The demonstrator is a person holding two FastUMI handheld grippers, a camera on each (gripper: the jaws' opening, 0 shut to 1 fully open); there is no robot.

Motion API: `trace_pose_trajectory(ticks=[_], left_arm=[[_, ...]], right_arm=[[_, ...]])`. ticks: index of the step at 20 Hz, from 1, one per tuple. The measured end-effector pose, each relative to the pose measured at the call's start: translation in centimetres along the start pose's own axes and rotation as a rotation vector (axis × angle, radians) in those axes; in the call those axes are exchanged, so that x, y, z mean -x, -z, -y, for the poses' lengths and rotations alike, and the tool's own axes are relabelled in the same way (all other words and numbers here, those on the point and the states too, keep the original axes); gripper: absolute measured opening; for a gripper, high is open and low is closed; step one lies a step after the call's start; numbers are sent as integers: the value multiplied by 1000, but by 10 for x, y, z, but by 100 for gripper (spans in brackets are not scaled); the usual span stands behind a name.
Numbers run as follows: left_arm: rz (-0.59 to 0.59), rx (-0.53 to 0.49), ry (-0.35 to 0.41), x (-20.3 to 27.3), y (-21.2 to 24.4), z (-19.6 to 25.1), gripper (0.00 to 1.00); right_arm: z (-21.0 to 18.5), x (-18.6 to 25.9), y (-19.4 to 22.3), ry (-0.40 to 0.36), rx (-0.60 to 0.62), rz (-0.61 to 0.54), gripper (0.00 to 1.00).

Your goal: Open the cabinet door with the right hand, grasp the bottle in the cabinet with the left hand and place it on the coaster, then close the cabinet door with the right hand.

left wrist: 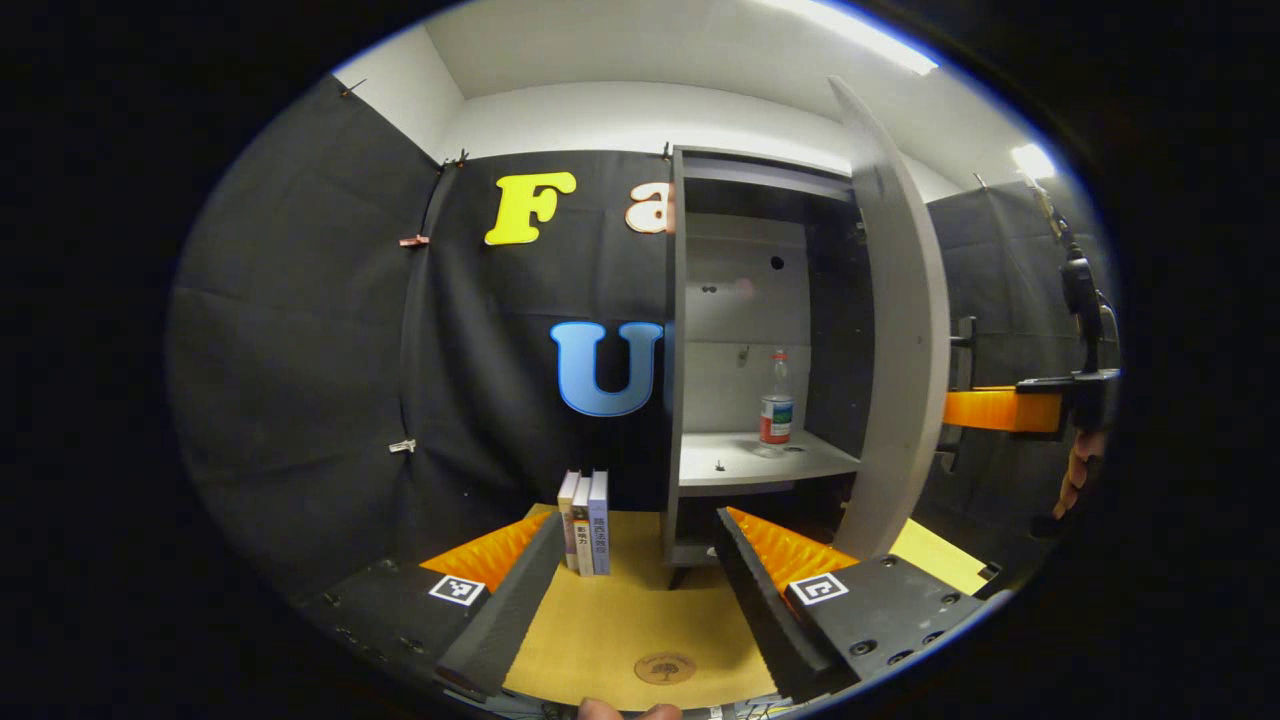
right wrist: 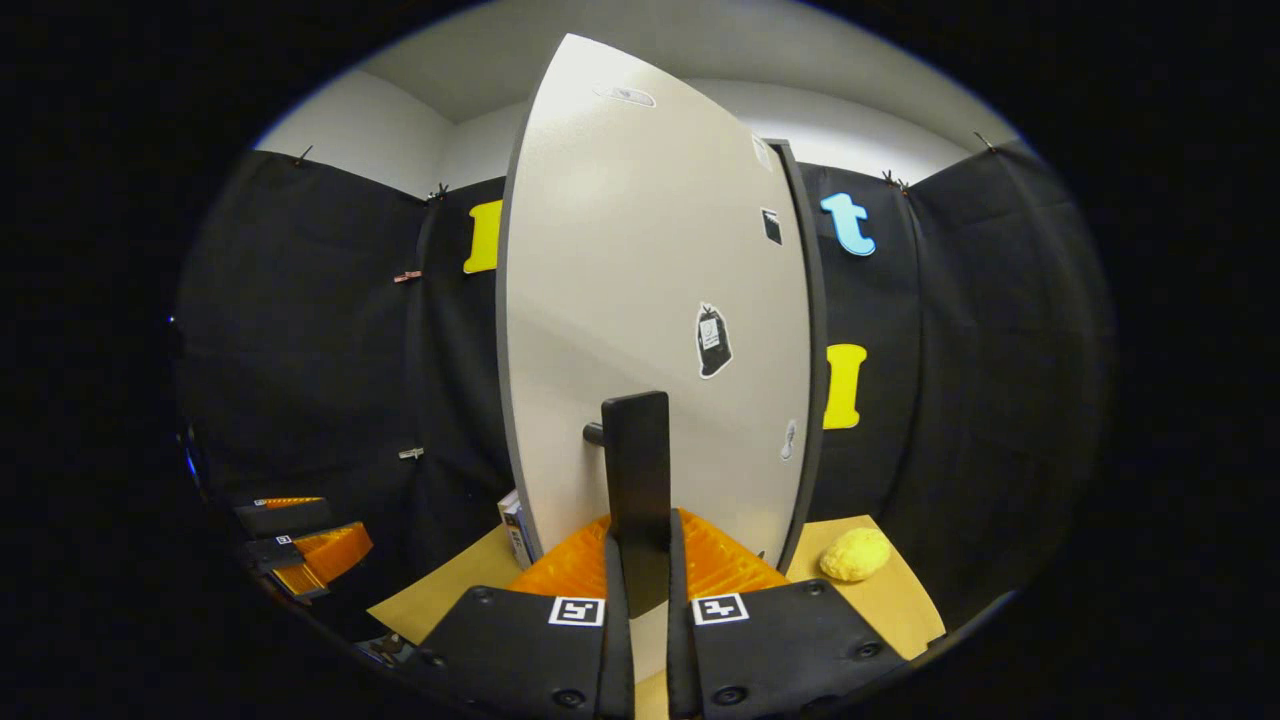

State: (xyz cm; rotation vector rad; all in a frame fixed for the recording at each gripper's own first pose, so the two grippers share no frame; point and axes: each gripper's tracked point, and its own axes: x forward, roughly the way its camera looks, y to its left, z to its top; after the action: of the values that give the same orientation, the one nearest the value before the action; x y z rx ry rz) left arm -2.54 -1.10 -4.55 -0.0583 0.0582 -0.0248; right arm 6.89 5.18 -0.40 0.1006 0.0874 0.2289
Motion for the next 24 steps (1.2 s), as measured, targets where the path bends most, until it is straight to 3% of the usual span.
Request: trace_pose_trajectory(ticks=[11,14,24], left_arm=[[-9,-7,54,-8,1,37,95],[-2,4,65,-15,-4,52,92],[17,-16,83,-40,-20,102,95]], right_arm=[[82,25,-7,201,16,27,16],[100,33,-7,207,38,34,11],[146,48,-11,212,-8,49,11]])
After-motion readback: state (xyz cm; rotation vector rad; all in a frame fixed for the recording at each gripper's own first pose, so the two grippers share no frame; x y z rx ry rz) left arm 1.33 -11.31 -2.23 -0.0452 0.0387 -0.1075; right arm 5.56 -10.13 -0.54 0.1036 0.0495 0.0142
